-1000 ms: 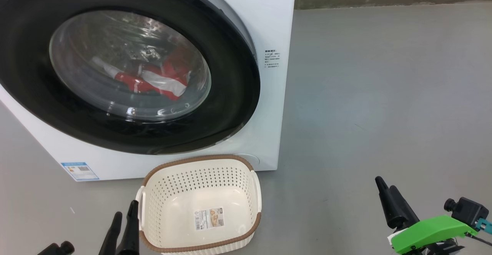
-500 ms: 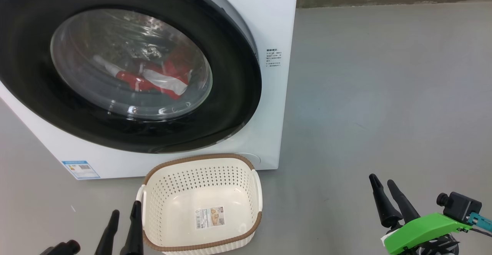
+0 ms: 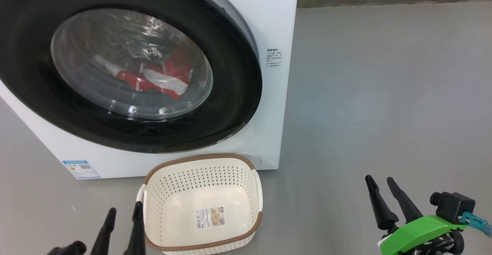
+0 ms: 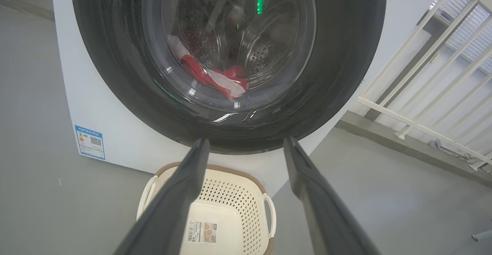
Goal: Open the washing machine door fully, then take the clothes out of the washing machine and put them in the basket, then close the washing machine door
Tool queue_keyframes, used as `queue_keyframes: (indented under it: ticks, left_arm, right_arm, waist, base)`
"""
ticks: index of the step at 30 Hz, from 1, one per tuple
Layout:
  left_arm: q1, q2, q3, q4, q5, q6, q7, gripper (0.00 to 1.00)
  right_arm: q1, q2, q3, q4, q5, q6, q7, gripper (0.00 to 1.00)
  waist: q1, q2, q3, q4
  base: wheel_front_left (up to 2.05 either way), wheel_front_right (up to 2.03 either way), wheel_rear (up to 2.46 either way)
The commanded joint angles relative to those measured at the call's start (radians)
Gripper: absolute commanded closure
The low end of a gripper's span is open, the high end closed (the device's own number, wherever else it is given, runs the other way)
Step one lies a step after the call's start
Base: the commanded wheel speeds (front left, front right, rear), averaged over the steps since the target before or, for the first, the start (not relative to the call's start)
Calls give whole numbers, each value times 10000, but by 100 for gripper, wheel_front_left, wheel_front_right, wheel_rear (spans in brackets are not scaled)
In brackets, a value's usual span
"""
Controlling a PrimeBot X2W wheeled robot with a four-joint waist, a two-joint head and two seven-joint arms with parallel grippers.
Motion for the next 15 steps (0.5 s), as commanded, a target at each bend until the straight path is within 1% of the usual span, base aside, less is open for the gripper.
queue_keyframes:
  ticks: [1, 15]
  left_arm:
    - [-116, 153, 181, -365, 372, 81, -181, 0]
    - [87, 175, 134, -664, 2031, 210, -596, 0]
  right_arm:
    - [-438, -190, 187, -270, -314, 5, -148, 0]
    - [-310, -188, 139, -355, -1592, 5, -559, 0]
  waist:
    - [-1, -1, -2, 4]
    - [-1, -1, -18, 15]
  base:
    - [0, 0, 0]
    - [0, 0, 0]
